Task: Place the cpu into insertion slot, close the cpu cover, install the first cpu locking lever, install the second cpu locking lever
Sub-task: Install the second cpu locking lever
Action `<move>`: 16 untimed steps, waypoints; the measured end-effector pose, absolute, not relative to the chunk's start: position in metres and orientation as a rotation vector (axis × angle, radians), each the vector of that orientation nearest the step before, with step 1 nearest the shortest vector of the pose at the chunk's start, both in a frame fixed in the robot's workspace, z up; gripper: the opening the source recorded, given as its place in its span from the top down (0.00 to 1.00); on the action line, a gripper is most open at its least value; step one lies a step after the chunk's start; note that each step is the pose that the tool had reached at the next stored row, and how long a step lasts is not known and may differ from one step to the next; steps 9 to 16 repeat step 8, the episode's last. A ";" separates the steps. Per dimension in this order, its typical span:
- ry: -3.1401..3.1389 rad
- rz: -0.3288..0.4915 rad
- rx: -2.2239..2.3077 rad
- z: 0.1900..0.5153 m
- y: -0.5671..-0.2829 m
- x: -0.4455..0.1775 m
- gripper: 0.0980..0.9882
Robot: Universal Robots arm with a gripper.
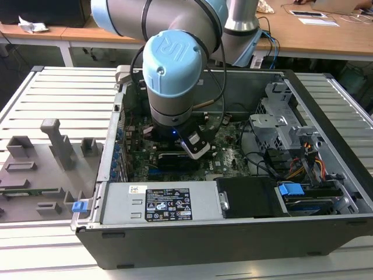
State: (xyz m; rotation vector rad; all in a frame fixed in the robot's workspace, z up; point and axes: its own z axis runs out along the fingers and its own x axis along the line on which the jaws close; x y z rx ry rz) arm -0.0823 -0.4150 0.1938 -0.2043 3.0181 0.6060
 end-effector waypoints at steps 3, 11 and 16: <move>3.018 0.605 -0.204 0.199 -0.415 -0.082 0.99; 3.018 0.606 -0.204 0.210 -0.415 -0.082 0.99; 3.018 0.606 -0.204 0.210 -0.415 -0.082 0.99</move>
